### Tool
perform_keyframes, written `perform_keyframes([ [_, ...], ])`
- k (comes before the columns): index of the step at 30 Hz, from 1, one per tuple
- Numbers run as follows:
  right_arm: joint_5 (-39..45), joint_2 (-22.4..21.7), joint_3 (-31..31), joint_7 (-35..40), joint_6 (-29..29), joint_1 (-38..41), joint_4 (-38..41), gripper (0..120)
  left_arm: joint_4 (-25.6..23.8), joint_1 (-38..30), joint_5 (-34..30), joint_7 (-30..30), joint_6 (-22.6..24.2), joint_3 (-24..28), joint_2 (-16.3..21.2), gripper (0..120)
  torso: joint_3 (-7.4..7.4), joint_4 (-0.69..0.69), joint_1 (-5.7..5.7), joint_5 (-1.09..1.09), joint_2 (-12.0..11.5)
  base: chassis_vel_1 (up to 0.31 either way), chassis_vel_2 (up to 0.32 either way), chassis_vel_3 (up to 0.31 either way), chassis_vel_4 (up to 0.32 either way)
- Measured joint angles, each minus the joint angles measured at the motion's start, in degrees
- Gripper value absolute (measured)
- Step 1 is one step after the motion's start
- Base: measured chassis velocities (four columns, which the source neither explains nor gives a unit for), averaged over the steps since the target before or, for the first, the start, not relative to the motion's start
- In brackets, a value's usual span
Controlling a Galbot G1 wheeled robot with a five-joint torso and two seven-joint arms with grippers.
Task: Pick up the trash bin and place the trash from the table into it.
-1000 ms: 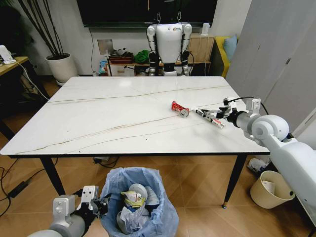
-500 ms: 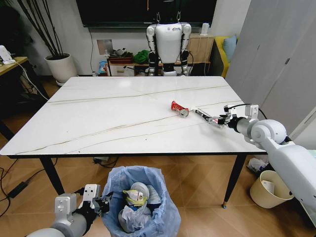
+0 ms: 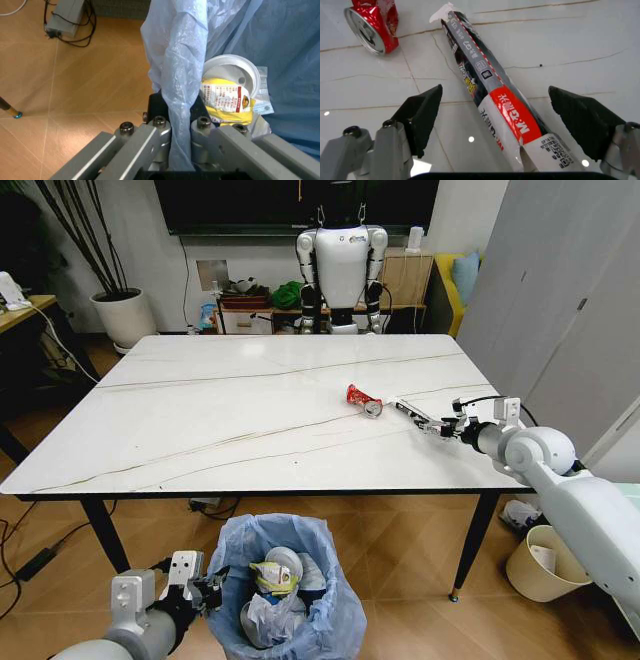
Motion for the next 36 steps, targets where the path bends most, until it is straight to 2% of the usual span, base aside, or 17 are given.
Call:
perform_keyframes([
  [2,-0.2,0.2,-0.2,0.0,0.5,0.2,-0.5,72,0.0,-0.2,-0.1,0.0,0.0,0.0,0.1,0,0.0,0.01,0.0,-0.01,0.0,0.0,0.0,0.0,0.0],
  [4,-0.2,0.2,-0.2,0.0,0.5,0.3,-0.6,72,0.0,-0.2,-0.1,0.0,0.0,0.0,0.1,0,0.0,0.01,0.0,-0.01,0.0,0.0,0.0,0.0,0.0],
  [6,-0.3,0.3,-0.2,0.0,0.6,0.3,-0.7,59,0.0,-0.5,-0.1,0.1,0.0,0.1,0.1,0,0.0,0.0,0.0,0.0,0.0,0.0,0.0,0.0,0.0],
  [7,-0.3,0.3,-0.2,0.0,0.6,0.3,-0.7,59,0.0,-0.5,-0.1,0.1,0.0,0.1,0.1,0,0.0,0.0,0.0,0.0,0.0,0.0,0.0,0.0,0.0],
  [12,-0.5,0.6,-0.3,0.2,0.9,0.0,-0.7,36,0.0,-0.8,-0.2,0.1,0.0,0.2,0.2,0,0.0,0.0,-0.01,-0.01,0.0,0.0,0.0,0.0,0.0],
  [13,-0.5,0.6,-0.3,0.2,0.9,0.0,-0.7,36,0.0,-0.8,-0.2,0.1,0.0,0.2,0.2,0,0.0,0.0,-0.01,-0.01,0.0,0.0,0.0,0.0,0.0],
  [16,-0.5,0.7,-0.3,0.7,1.0,0.0,-0.5,22,0.0,-0.9,-0.2,0.2,0.0,0.2,0.3,0,0.0,0.0,-0.01,-0.01,0.0,0.0,0.0,0.0,0.0],
  [18,-0.5,0.8,-0.2,1.1,1.1,0.1,-0.3,19,0.0,-0.9,-0.3,0.2,0.0,0.1,0.4,0,0.0,0.01,-0.01,0.0,0.0,0.0,0.0,0.0,0.0],
  [20,-0.5,0.9,0.4,1.8,1.7,0.1,0.7,8,0.0,-1.0,-0.3,0.2,0.0,0.1,0.4,0,0.0,0.01,-0.01,0.0,0.0,0.0,0.0,0.0,0.0],
  [21,-0.5,0.9,0.4,1.8,1.7,0.1,0.7,8,0.0,-1.0,-0.3,0.2,0.0,0.1,0.4,0,0.0,0.01,-0.01,0.0,0.0,0.0,0.0,0.0,0.0],
  [23,-0.3,1.0,1.6,2.7,2.1,-0.4,2.8,0,0.0,-1.0,-0.3,0.2,0.0,0.1,0.3,0,0.0,0.0,-0.01,-0.01,0.0,0.0,0.0,0.0,0.0],
  [32,2.0,0.1,7.4,6.2,2.6,-7.7,16.8,0,0.0,-1.2,-0.3,0.3,0.0,0.1,0.2,0,0.0,0.02,-0.01,-0.01,0.0,0.0,0.0,0.0,0.0],
  [36,3.2,-1.2,11.4,6.6,2.2,-15.0,29.0,0,0.0,-0.8,-0.3,0.3,0.0,-0.6,0.0,0,-0.01,-0.02,-0.01,-0.03,0.0,0.0,0.0,0.0,0.0],
])
